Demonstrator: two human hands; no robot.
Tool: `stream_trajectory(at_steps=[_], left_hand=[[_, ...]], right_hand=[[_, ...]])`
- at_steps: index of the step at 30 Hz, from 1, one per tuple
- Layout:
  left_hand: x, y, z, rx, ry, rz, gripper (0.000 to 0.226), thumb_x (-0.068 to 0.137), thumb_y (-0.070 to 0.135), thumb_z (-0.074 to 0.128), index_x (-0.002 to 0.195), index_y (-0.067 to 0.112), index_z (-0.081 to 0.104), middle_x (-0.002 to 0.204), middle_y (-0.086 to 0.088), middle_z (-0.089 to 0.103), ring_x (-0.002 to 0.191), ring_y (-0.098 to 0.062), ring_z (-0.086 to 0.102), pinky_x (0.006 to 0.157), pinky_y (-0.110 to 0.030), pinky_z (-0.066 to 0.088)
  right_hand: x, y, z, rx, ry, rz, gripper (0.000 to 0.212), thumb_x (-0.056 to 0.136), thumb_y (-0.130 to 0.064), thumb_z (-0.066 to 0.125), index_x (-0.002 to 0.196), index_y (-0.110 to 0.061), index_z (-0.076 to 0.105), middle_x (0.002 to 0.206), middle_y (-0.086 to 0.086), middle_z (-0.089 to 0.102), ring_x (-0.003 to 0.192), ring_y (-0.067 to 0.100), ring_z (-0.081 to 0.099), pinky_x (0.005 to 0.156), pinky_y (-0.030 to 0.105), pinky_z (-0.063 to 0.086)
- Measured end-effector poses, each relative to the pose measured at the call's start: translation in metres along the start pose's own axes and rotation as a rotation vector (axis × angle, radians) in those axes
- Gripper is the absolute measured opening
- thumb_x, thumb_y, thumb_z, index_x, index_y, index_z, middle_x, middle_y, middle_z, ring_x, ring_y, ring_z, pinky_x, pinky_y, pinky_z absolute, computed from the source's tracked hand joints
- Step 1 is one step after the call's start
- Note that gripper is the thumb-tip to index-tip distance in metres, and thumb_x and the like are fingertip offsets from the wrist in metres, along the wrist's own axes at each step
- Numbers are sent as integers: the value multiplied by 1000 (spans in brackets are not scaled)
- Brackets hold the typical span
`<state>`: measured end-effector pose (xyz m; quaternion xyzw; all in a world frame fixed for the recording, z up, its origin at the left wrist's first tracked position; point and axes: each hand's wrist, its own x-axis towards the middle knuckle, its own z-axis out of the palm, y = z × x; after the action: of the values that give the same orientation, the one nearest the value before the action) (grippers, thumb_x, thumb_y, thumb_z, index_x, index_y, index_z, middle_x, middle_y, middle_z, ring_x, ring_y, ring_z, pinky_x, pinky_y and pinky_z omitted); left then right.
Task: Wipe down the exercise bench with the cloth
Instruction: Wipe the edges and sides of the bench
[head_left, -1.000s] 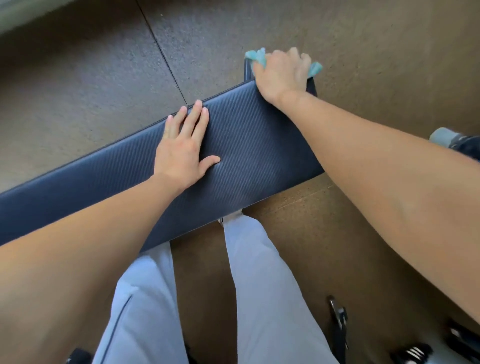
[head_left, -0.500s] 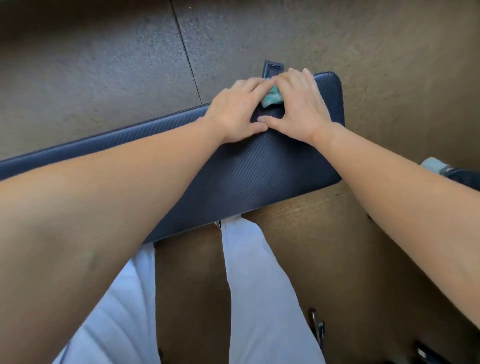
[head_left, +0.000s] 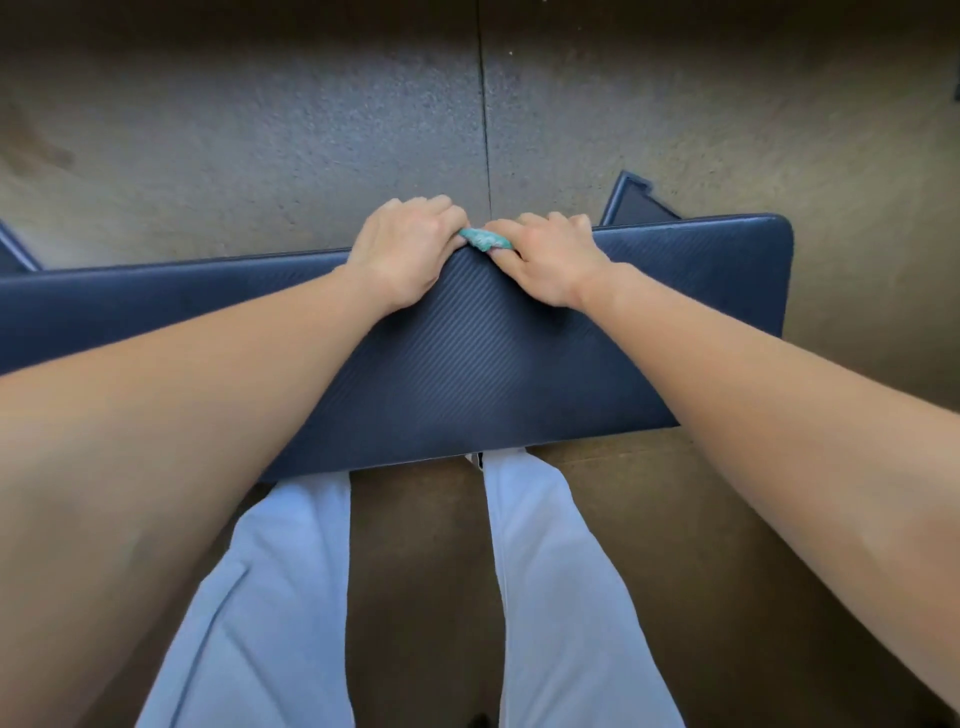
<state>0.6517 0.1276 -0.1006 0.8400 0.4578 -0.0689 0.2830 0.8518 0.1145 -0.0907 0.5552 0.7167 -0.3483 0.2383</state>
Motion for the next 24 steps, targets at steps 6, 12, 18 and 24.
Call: stream_trajectory(at_steps=[6, 12, 18, 24], left_hand=[[-84, -78, -13, 107, 69, -130, 28, 108, 28, 40, 112, 10, 61, 108, -16, 64, 100, -39, 61, 78, -49, 40], [-145, -145, -25, 113, 116, -199, 22, 106, 23, 43, 115, 11, 60, 110, -14, 63, 100, -39, 62, 79, -49, 41], [-199, -205, -43, 96, 95, -271, 23, 105, 22, 44, 116, 10, 59, 114, -15, 61, 101, -40, 60, 81, -50, 41], [-222, -222, -65, -44, 42, -299, 36, 93, 43, 53, 106, 10, 61, 107, -14, 61, 102, -37, 56, 85, -47, 41]], right_hand=[[30, -115, 6, -40, -45, -64, 48, 106, -51, 29, 151, -33, 35, 141, 8, 52, 124, 40, 48, 102, 54, 32], [50, -203, 16, -27, -31, -74, 54, 103, -52, 37, 153, -33, 32, 142, 3, 52, 124, 38, 48, 103, 53, 31], [64, -274, 12, 123, -23, -135, 64, 98, -43, 54, 156, -32, 30, 152, -1, 49, 136, 33, 44, 111, 47, 25], [69, -292, -1, 254, 129, -92, 19, 98, -23, 54, 115, -15, 51, 94, 10, 64, 95, 40, 61, 74, 41, 40]])
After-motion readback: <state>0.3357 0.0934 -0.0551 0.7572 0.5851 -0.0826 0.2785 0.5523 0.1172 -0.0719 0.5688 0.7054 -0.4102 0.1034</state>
